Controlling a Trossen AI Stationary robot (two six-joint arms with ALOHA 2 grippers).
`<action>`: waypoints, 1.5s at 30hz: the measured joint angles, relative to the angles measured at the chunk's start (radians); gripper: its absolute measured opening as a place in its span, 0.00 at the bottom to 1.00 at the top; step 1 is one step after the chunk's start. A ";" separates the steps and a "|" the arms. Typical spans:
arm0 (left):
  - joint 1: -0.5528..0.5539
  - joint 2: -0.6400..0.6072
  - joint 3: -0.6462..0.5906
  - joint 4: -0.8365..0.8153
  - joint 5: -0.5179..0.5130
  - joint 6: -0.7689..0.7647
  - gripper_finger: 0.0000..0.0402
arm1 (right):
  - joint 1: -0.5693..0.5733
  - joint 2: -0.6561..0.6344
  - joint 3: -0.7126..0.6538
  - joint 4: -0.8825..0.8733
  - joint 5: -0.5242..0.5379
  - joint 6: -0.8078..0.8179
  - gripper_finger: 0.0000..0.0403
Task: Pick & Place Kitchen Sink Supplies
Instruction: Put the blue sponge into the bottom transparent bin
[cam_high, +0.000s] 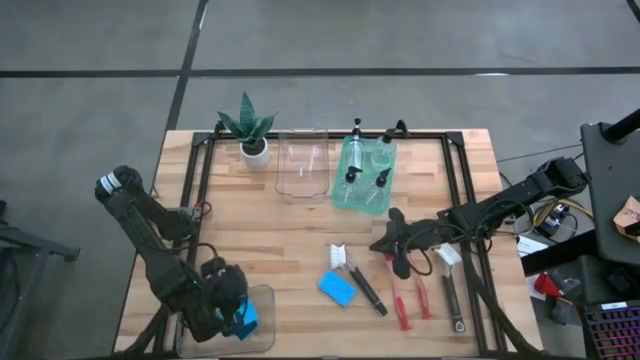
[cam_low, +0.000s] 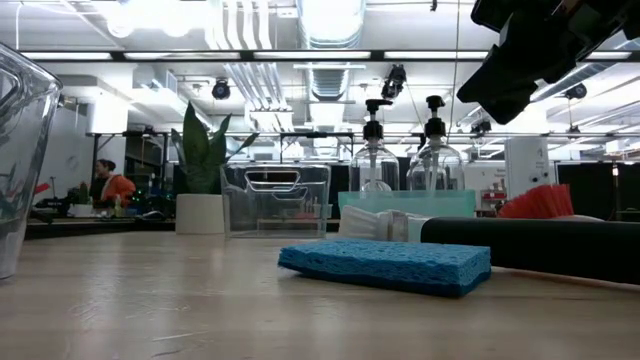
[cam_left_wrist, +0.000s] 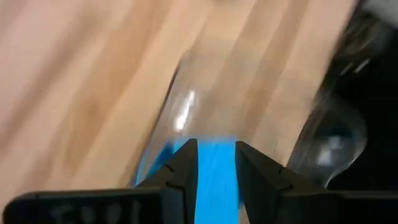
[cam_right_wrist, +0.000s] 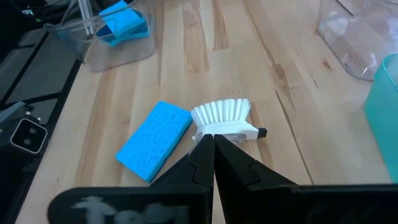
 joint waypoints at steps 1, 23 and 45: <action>0.003 0.000 0.014 0.016 -0.052 0.049 0.24 | 0.000 0.000 0.000 0.004 0.000 0.000 0.02; 0.234 0.278 0.044 0.750 -0.404 1.293 0.43 | 0.002 0.000 -0.003 0.009 0.000 0.000 0.02; 0.437 0.543 0.117 0.719 0.094 1.272 0.37 | 0.002 -0.001 -0.009 0.011 0.000 0.007 0.02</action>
